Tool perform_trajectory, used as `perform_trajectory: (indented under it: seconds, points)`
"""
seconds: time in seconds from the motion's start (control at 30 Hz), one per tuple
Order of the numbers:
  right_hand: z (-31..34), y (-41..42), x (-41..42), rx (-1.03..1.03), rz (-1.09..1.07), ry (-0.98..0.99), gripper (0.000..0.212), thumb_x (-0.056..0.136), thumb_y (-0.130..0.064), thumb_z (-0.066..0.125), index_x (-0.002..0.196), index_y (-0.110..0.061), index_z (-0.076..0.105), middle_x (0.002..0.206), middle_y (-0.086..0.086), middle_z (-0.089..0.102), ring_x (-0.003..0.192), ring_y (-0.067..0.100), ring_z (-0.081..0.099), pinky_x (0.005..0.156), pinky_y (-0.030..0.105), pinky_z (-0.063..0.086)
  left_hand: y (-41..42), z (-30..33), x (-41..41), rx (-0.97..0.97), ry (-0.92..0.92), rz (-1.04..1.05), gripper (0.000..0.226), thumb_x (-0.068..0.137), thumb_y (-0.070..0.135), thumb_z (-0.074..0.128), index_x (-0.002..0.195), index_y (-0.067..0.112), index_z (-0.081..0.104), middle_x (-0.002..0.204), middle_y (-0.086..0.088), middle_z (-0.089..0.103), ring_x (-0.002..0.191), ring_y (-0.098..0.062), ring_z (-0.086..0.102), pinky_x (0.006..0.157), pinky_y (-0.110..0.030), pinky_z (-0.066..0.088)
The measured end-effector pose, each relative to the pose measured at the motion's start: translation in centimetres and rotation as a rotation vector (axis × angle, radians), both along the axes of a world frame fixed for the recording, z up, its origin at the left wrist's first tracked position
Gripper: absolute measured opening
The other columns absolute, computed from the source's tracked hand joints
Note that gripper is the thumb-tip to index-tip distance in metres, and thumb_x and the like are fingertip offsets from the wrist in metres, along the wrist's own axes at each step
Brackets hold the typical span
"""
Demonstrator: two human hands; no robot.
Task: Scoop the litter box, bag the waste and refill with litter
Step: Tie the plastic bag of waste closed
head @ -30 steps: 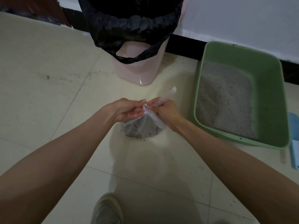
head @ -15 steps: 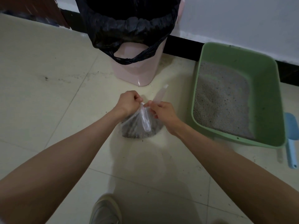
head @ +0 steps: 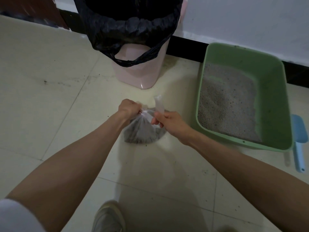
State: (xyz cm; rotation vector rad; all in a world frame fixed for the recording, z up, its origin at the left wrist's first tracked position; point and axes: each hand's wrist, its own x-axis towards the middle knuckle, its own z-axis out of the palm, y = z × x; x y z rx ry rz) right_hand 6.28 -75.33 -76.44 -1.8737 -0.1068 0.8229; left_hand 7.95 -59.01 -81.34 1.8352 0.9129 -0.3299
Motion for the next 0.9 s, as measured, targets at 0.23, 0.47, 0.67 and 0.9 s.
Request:
perform_trajectory:
  seconds: [0.23,0.47,0.67,0.9]
  points:
    - [-0.9,-2.1,1.9,-0.173,0.042,-0.310,0.019,0.092,-0.016,0.057,0.084,-0.011,0.073,0.066,-0.004,0.066,0.056,0.000,0.059,0.066,0.018,0.051,2.0,2.2,-0.6,-0.066,-0.061,-0.387,0.012,0.087,0.007,0.058,0.076,0.011,0.062,0.081,-0.006,0.063,0.072,-0.012,0.056,0.058,-0.017,0.039]
    - [1.6,-0.4,3.1,-0.080,-0.026,-0.231,0.026,0.094,-0.014,0.055,0.080,0.003,0.069,0.081,0.019,0.071,0.057,0.017,0.062,0.070,0.028,0.057,0.5,1.6,-1.9,0.212,-0.188,-0.737,0.023,0.078,0.021,0.072,0.098,0.015,0.064,0.088,0.004,0.061,0.083,-0.013,0.056,0.071,-0.017,0.041]
    - [4.4,-0.3,2.9,0.003,-0.004,-0.258,0.024,0.094,-0.015,0.053,0.082,0.000,0.068,0.067,0.005,0.066,0.053,0.009,0.062,0.061,0.016,0.056,-0.7,3.7,-2.7,0.332,-0.308,-0.857,0.028,0.081,0.021,0.066,0.068,0.033,0.045,0.075,0.005,0.056,0.074,-0.015,0.054,0.071,-0.026,0.043]
    - [8.8,-1.5,3.4,0.080,-0.048,-0.423,0.031,0.093,-0.013,0.055,0.066,-0.006,0.066,0.062,0.002,0.065,0.047,0.005,0.058,0.056,0.016,0.050,-2.2,7.0,-2.5,0.352,-0.473,-0.762,0.028,0.077,0.018,0.062,0.058,0.027,0.044,0.060,0.004,0.053,0.057,-0.009,0.048,0.058,-0.026,0.040]
